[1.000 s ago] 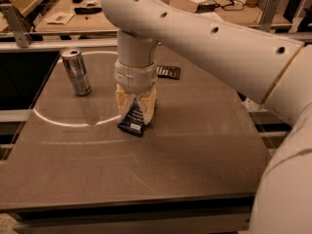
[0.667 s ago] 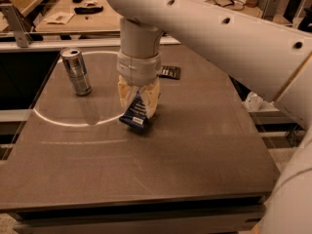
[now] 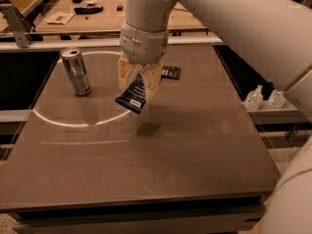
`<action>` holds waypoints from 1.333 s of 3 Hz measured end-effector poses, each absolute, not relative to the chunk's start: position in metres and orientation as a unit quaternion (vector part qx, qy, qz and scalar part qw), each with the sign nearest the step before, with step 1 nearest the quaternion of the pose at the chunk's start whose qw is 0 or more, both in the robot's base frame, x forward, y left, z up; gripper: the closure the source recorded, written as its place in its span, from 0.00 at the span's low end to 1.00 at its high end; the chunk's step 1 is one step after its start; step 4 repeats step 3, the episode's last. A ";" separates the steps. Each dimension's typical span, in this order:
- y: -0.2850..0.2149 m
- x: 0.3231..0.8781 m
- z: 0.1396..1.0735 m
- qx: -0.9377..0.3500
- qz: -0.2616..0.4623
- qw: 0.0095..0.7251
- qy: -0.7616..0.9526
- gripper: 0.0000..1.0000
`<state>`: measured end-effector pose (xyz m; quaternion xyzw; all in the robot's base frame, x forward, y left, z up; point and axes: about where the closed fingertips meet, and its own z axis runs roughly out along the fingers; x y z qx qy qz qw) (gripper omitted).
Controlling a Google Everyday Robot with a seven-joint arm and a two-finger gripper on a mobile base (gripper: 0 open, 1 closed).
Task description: Pick rxbar blueberry
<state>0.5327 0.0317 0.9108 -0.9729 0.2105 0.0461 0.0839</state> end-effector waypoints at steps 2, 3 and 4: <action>0.029 0.555 0.933 -0.946 0.113 0.184 0.241 1.00; 0.030 0.556 0.937 -0.925 0.165 0.234 0.251 1.00; 0.030 0.556 0.937 -0.925 0.165 0.234 0.251 1.00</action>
Offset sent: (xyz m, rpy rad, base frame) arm -0.0098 -0.0393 0.0329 0.3084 0.3876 -0.0278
